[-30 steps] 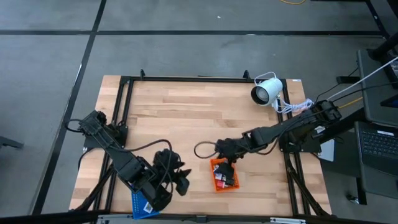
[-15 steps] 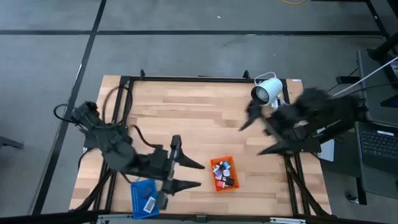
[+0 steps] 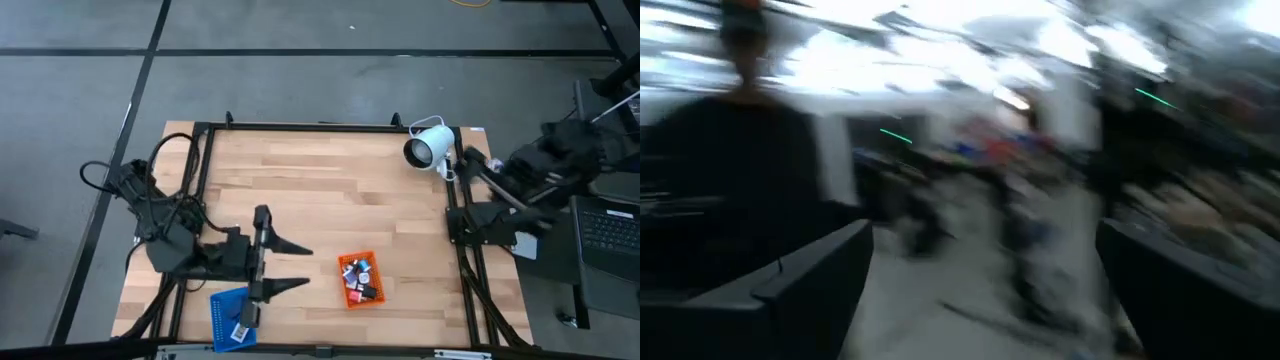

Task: Pick & Place Office items
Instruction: Return to Home Position

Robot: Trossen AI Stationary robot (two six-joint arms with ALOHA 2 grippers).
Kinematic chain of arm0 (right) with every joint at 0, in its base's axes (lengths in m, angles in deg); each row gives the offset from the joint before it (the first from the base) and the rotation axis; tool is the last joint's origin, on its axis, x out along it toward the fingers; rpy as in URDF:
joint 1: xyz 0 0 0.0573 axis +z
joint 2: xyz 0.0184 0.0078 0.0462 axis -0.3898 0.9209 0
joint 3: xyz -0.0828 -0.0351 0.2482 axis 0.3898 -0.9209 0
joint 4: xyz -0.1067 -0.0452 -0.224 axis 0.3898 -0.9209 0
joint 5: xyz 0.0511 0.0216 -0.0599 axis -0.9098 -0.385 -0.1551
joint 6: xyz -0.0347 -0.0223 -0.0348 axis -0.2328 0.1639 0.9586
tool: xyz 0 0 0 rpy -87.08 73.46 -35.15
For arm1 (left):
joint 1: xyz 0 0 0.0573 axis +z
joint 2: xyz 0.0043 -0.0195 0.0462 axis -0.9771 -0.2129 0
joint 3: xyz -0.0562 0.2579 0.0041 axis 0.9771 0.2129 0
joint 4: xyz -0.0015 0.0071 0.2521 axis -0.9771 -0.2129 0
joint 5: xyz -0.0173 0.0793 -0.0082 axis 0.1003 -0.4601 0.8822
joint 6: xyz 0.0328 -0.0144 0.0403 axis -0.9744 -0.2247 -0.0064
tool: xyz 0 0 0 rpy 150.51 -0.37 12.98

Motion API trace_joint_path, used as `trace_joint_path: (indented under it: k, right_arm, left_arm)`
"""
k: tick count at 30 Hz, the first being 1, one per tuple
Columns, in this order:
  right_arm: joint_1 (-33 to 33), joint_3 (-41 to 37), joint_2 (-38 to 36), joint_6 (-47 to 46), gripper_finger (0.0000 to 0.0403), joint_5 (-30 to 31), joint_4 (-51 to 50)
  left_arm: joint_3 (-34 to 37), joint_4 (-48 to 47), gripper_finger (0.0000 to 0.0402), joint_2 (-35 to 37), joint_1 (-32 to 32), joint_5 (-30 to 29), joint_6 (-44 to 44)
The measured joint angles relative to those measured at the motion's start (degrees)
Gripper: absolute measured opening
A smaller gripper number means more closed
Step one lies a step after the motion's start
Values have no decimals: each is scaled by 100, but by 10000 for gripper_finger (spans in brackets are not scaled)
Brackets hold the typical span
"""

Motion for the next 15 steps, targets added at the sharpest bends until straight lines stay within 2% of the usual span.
trace_joint_path:
  k: [3,5,7,9,11,15]
  right_arm:
    - [62,-345,-182,235,388,742,-200]
    - [97,-832,-410,637,388,735,162]
    - [104,-1480,-663,853,388,502,953]
    - [88,-2235,-880,790,388,372,1715]
    - [76,-3074,-1007,611,388,354,2507]
    - [3,-4332,-1238,270,388,213,3820]
  left_arm:
    - [0,-477,195,156,-4,29,363]
    - [0,-675,194,217,9,-71,391]
    - [0,-765,193,204,130,-24,362]
    - [71,-719,195,177,332,349,432]
    - [413,-192,197,186,656,973,483]
    - [1685,1380,198,204,1223,2149,633]
